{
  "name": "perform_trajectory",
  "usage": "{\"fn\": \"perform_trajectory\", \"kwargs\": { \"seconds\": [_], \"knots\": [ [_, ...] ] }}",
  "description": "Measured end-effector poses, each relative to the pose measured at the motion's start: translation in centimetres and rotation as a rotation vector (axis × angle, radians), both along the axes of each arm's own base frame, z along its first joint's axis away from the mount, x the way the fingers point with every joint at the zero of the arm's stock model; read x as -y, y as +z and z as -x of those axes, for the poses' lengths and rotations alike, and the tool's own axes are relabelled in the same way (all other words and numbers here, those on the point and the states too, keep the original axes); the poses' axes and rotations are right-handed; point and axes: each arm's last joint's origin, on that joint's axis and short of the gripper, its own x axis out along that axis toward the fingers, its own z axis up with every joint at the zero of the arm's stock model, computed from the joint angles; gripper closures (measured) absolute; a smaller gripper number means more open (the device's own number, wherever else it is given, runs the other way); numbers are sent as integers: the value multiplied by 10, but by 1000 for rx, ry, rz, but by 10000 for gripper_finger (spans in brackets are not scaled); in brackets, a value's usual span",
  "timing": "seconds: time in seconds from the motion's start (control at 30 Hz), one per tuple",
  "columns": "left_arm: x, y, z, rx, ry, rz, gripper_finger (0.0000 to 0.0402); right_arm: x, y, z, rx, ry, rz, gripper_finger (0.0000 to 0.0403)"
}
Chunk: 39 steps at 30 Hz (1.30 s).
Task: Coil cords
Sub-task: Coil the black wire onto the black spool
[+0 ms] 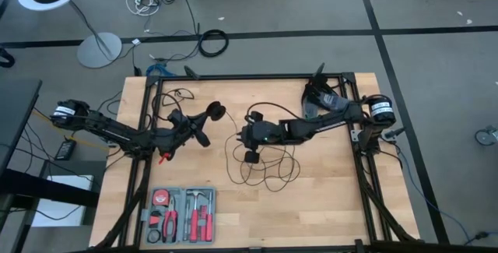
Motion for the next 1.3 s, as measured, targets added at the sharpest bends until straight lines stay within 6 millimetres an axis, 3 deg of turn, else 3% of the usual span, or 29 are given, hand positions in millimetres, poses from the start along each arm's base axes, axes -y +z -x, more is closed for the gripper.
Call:
{"fn": "perform_trajectory", "kwargs": {
  "seconds": [0.27, 0.6, 0.9, 1.17, 1.3],
  "knots": [
    [2, 0, -2, -3, -106, 2, 401, 8, -8, 7, -127, -28, -40, 325],
    [-3, 0, -2, 22, -78, 26, 401, -13, -12, 4, -126, 64, -17, 325],
    [-5, -1, -2, 12, -68, 22, 401, -20, -68, -19, -131, 46, -26, 325],
    [-5, -3, -2, -15, -67, 18, 401, -5, -76, -31, 41, -223, -393, 325],
    [-5, -3, -2, -20, -64, 17, 401, 4, -75, -33, 51, -200, -556, 324]
  ]
}}
